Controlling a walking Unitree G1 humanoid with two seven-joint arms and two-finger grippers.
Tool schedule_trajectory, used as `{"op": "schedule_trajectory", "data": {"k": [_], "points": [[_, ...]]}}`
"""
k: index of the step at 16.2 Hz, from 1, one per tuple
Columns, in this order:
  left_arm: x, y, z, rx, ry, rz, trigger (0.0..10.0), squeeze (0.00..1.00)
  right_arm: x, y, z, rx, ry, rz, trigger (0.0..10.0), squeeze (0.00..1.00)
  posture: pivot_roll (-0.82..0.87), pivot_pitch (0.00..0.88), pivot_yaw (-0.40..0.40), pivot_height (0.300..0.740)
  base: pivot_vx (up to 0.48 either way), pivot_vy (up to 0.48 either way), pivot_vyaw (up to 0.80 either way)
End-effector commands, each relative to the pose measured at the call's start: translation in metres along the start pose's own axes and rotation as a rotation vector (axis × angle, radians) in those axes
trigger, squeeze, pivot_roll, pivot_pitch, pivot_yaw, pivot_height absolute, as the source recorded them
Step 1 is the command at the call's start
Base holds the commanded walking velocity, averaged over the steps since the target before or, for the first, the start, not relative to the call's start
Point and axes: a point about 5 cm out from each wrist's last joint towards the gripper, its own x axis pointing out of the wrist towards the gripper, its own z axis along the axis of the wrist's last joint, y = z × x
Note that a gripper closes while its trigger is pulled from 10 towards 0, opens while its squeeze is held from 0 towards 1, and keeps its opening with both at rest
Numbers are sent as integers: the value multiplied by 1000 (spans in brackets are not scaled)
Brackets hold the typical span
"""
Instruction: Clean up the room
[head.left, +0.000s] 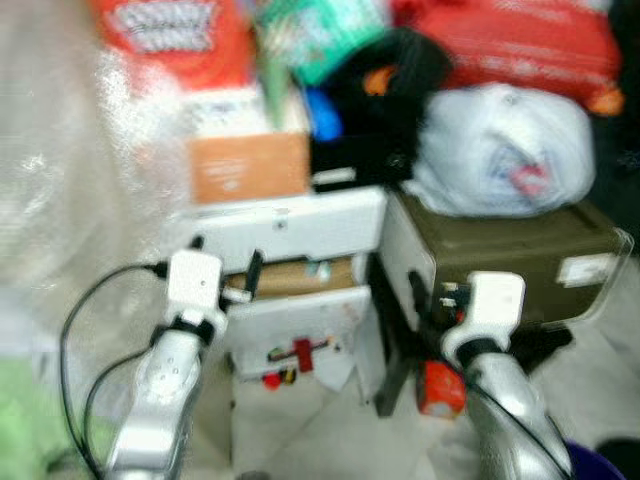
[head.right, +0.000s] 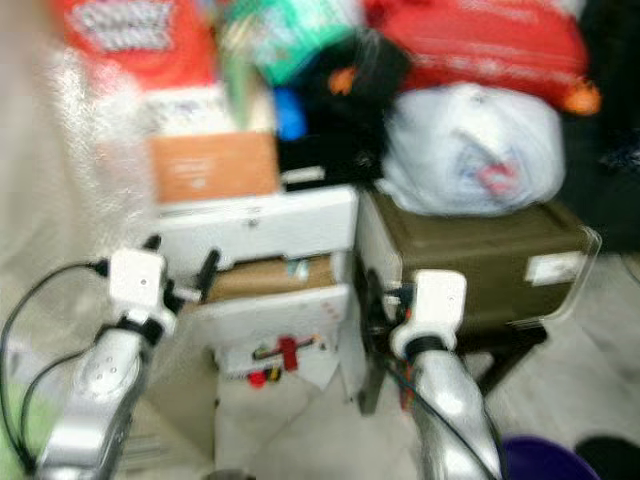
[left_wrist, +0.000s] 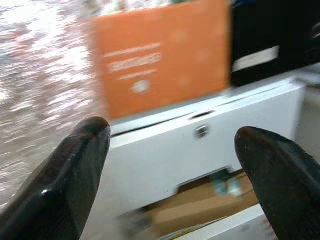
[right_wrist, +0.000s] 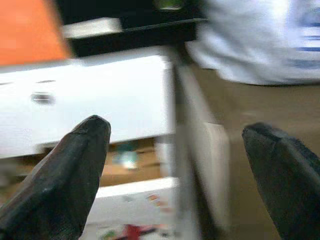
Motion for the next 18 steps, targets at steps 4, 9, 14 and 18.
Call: {"op": "schedule_trajectory", "data": {"k": [4, 9, 14, 18], "points": [[2, -3, 2, 7, -6, 1, 10000, 0, -1, -6, -1, 6, 13, -27, 10000, 0, -36, 0, 22, 740, 0, 0, 200], [2, -5, 2, 23, -2, -7, 10000, 0, 0, -6, -2, 0, 18, -24, 10000, 0, -36, 0, 20, 740, 0, 0, 0], [3, -5, 1, 21, 6, -6, 10000, 0, 1, -7, -2, 0, 22, -25, 10000, 0, -37, 0, 16, 740, 0, -196, 0], [4, -5, 1, 15, 8, -5, 10000, 0, 2, -7, -1, -2, 25, -25, 10000, 0, -38, 0, 14, 740, 0, -350, 0]]}}
